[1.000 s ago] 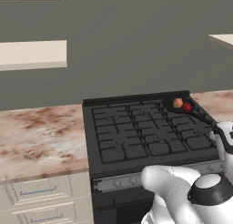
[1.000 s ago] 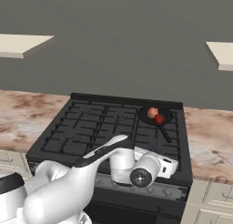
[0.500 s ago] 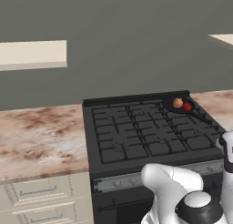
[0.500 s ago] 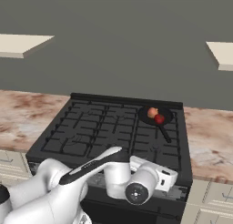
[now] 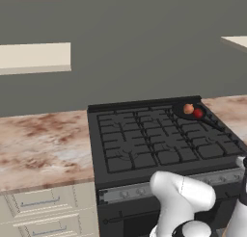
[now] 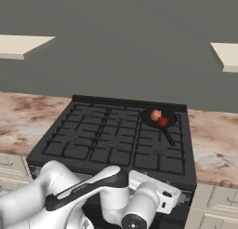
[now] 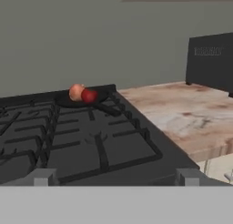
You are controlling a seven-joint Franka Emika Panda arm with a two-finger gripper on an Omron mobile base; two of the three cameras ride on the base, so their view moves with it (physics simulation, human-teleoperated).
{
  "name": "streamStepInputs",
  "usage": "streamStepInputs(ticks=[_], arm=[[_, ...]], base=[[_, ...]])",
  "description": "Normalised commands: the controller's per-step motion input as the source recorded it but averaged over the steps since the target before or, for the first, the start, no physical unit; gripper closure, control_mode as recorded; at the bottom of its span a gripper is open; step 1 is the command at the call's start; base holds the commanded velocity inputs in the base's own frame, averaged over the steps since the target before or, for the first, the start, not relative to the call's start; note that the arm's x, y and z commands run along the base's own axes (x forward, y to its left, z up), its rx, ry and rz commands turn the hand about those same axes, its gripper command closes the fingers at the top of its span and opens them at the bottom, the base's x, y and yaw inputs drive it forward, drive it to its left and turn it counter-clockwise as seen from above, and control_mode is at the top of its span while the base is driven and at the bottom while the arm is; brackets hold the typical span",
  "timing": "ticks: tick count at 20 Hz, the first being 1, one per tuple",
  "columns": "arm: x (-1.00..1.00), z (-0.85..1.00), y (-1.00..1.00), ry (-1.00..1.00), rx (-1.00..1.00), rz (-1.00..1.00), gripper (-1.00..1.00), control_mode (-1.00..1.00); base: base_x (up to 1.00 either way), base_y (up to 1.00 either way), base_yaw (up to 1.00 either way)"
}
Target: Place the pan on the rear right burner on the stove. Then place the tomato and the onion in the pan and turn on the rear right burner.
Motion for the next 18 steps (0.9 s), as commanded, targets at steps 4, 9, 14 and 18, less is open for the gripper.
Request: streamStepInputs(ticks=[4,9,14,18], arm=[[-0.32,0.00,0.13,-0.08,0.00,0.03,-1.00,-1.00],[-0.22,0.00,0.17,-0.01,0.00,0.10,-1.00,-1.00],[-0.21,-0.01,0.07,-0.01,0.00,0.10,-1.00,-1.00],[-0.25,-0.03,0.09,-0.04,0.00,0.11,-1.00,-1.00]], base=[[0.00,0.00,0.00],[0.00,0.00,0.00],[0.00,0.00,0.00],[0.00,0.00,0.00]])
